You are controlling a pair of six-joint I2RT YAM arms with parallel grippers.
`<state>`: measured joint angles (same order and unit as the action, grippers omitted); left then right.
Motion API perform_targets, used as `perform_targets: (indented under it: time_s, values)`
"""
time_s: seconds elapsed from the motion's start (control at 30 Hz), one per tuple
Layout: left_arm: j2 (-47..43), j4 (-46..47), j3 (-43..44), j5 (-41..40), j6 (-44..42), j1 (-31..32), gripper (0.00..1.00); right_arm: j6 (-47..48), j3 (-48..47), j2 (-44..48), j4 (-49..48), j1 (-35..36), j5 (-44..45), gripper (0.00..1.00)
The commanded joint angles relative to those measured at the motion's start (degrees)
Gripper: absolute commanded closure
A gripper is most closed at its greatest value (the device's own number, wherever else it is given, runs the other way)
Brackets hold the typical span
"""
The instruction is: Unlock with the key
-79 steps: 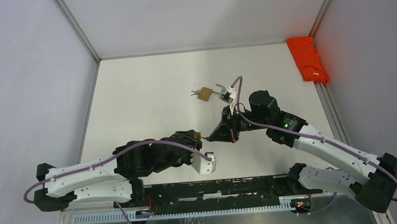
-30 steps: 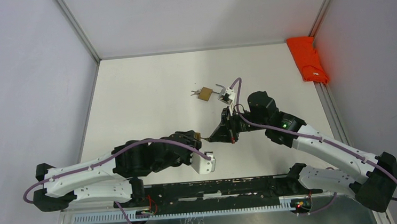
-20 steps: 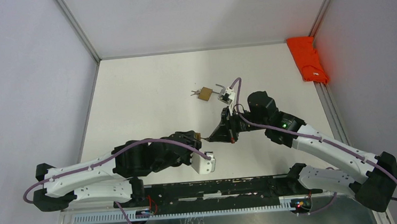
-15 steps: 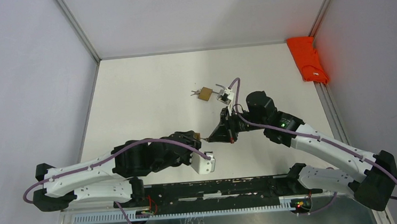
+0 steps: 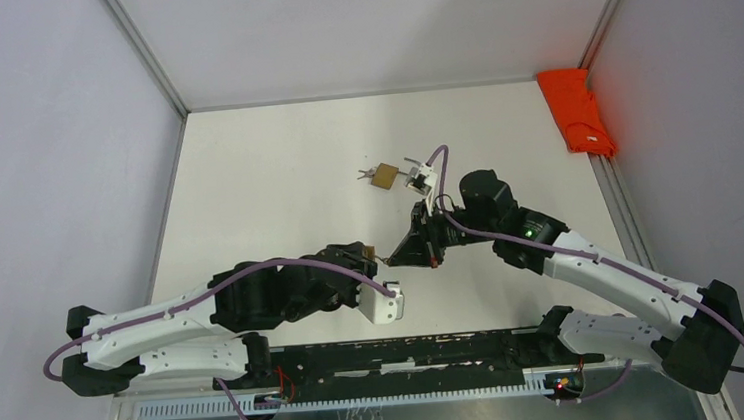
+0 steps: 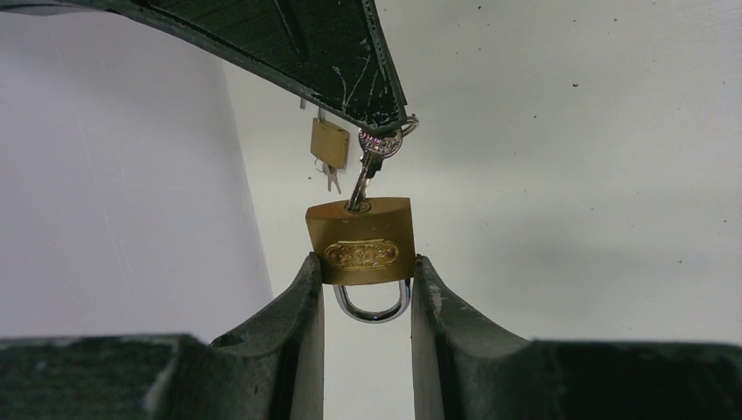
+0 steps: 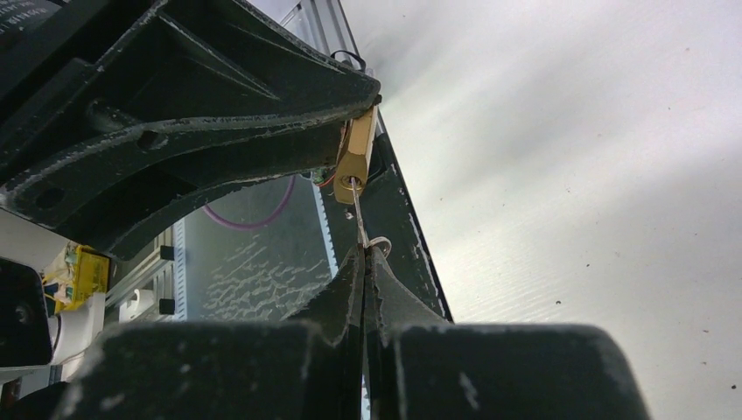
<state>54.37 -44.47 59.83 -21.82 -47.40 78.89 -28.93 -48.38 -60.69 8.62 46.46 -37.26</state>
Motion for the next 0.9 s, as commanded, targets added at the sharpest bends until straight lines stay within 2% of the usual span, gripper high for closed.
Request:
perform_targets:
  time_s: [0.0, 0.87]
  values:
    - [-0.48, 2.79, 2.09, 0.31, 1.48, 0.64, 0.98, -0.45, -3.42, 1.35, -2.77, 0.26, 1.81, 1.00]
    - [-0.31, 3.11, 2.28, 0.51, 2.31, 0.63, 0.98, -4.06, -2.88, 1.01, -7.94, 0.25, 1.58, 1.00]
